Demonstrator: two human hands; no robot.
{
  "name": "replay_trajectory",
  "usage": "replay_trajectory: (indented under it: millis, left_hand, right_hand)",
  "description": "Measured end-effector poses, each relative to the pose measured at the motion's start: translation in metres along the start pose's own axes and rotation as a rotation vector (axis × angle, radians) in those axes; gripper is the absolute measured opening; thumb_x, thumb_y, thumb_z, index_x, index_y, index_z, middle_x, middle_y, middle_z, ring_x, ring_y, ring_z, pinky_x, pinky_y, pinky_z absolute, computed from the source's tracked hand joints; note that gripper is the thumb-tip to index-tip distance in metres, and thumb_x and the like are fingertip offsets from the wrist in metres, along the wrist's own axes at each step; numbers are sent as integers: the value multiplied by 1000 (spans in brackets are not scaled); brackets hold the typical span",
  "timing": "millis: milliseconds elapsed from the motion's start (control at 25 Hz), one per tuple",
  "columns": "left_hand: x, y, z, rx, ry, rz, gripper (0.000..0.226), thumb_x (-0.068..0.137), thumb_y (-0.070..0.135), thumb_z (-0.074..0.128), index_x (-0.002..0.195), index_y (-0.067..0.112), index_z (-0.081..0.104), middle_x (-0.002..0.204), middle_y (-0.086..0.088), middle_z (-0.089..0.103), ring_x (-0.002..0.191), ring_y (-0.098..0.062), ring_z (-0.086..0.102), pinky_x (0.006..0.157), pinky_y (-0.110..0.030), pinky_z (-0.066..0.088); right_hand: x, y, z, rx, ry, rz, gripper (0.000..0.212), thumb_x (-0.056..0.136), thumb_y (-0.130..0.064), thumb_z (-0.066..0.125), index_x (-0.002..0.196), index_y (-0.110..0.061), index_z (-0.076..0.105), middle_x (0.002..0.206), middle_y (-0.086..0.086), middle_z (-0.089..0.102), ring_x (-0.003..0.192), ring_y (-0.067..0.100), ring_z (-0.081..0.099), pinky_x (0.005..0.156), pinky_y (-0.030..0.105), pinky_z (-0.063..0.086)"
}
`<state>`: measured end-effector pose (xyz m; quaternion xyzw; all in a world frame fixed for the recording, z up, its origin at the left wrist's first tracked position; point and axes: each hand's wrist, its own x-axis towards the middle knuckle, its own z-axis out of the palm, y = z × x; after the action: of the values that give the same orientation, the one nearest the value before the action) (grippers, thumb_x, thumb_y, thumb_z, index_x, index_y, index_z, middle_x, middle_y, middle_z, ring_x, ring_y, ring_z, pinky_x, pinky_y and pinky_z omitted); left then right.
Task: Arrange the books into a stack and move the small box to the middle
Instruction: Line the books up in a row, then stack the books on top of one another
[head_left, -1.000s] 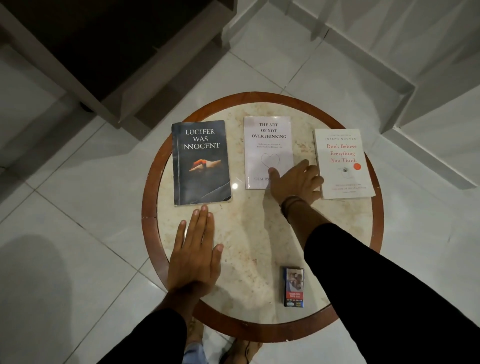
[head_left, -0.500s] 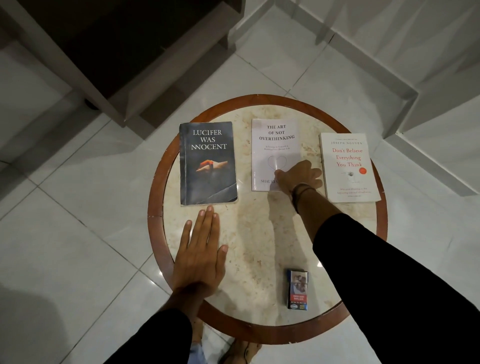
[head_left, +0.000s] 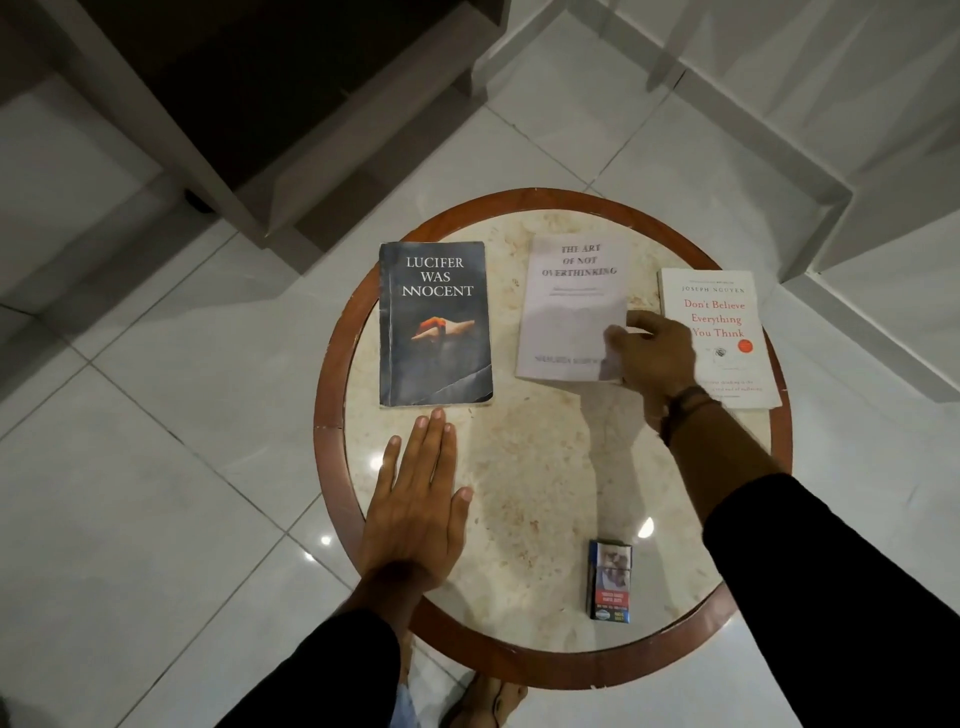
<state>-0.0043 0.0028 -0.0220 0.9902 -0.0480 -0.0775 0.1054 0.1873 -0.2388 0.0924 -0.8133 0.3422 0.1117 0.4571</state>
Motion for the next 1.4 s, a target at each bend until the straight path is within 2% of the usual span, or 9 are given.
replay_trajectory:
  millis: [200,360,480,640,760,920,1040,1160,1400]
  left_hand:
    - [0,1,-8,-10,-8,7,72,108,52,29,167,13,28,177,-11,27,163,-34,29,132,-55,24]
    - [1,3,-14,-50,-9,9,72,108,52,21,168,12,27,176,-11,29,162,-34,32,129,-58,31]
    - [0,2,-16,-30,-10,10,73,107,51,32,168,11,26,177,-12,28,162,-33,31,129,-57,31]
    - [1,2,-16,-28,-15,11,73,107,52,28,168,11,26,176,-12,29,162,-33,31,129,-57,31]
    - [1,2,-14,-22,-24,8,73,107,52,26,168,13,27,176,-11,31,162,-33,32,131,-55,27]
    - [0,1,-10,-34,-6,2,72,107,47,21,170,12,20,179,-10,21,166,-28,20,135,-51,17]
    - [-1,0,-7,-52,22,28,73,106,41,32,170,10,16,181,-9,14,168,-25,11,137,-45,3]
    - [0,-1,-7,-9,-10,25,75,104,42,34,170,11,16,181,-10,13,167,-27,14,136,-44,-2]
    - [-1,-1,-6,7,-7,42,72,106,43,23,169,8,18,181,-13,11,167,-30,12,136,-52,8]
  right_hand:
    - [-36,-21,10,212,-149,-79,17,98,-16,72,105,-31,76,92,-13,79,69,4,79,53,20,61]
    - [-54,-34,74,151,-231,-24,20,95,-12,75,115,-9,73,102,12,81,83,24,79,65,36,66]
    - [-58,-28,107,58,-228,18,20,92,-16,76,110,-9,72,105,11,80,98,32,77,86,48,65]
    - [-54,-20,120,-168,-57,-68,12,83,-30,79,83,-22,70,86,-9,70,88,22,72,74,31,53]
    - [-54,-18,120,-226,-66,-65,24,81,-41,77,75,-24,61,88,-7,72,85,22,69,72,30,48]
    - [-47,-2,91,-213,39,-138,30,85,-48,73,95,-23,61,97,-4,68,93,22,67,68,30,44]
    - [-25,24,36,-492,324,-152,41,91,-46,68,121,-21,57,127,8,58,118,34,54,86,41,43]
    - [1,49,-29,-622,473,94,64,93,-44,64,145,-14,41,153,15,38,143,42,34,111,54,36]
    - [37,77,-97,-452,244,239,91,86,-49,80,153,-7,34,151,18,46,139,40,45,117,54,39]
